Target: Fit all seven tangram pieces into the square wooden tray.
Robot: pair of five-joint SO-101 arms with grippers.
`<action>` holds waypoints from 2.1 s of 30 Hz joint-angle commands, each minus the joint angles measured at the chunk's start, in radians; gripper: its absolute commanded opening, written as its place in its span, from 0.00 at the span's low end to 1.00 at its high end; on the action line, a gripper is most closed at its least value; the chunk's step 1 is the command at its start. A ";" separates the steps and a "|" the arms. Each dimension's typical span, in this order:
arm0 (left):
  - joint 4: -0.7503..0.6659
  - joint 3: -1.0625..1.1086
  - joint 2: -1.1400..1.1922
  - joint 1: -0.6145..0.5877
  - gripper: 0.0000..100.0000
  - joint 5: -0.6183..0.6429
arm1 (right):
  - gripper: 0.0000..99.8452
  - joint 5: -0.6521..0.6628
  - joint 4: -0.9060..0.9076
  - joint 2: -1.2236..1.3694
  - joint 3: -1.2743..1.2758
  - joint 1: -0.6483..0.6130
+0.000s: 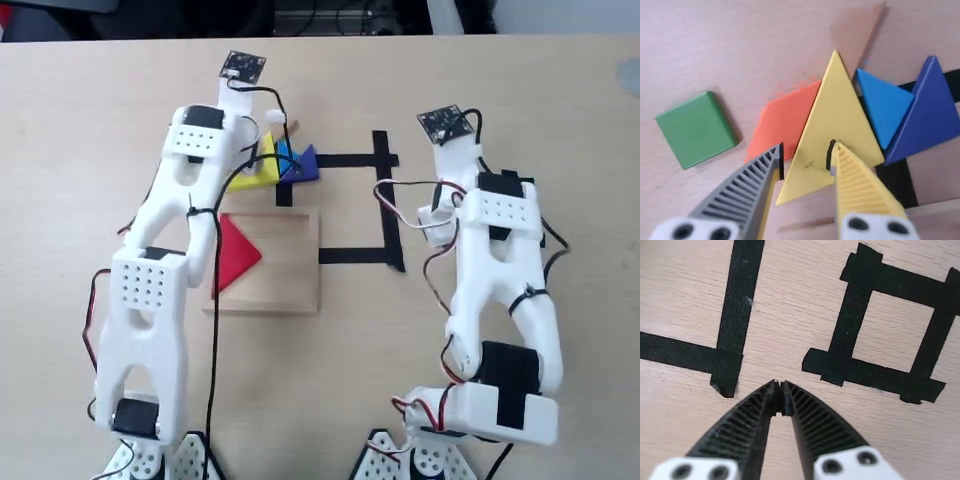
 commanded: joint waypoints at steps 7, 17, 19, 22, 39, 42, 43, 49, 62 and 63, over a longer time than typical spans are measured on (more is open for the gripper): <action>0.311 -0.236 0.080 -0.102 0.17 -0.213 | 0.01 0.003 -0.012 -0.048 -0.022 -0.034; 0.212 -0.536 0.121 -0.067 0.17 0.020 | 0.01 0.002 -0.012 -0.048 -0.021 -0.051; 0.206 -0.581 0.137 -0.067 0.17 0.046 | 0.01 0.002 -0.012 -0.048 -0.021 -0.051; 0.095 -0.581 0.198 -0.067 0.17 0.058 | 0.01 0.000 -0.014 -0.047 -0.019 -0.071; 0.077 -0.713 0.431 -0.021 0.17 -0.078 | 0.01 -0.046 -0.143 -0.047 0.079 -0.115; 0.180 -0.713 0.411 -0.038 0.17 -0.126 | 0.01 -0.046 -0.143 -0.047 0.079 -0.115; 0.219 -0.713 0.402 -0.044 0.17 -0.153 | 0.01 -0.046 -0.143 -0.047 0.079 -0.115; 0.446 -0.713 0.359 -0.062 0.17 -0.330 | 0.01 -0.046 -0.209 -0.047 0.096 -0.115; 0.580 -0.929 0.262 -0.315 0.17 -0.115 | 0.01 -0.020 -0.324 0.159 -0.251 -0.183; 0.585 -0.924 0.259 -0.348 0.17 -0.083 | 0.01 -0.028 -0.276 0.217 -0.341 -0.186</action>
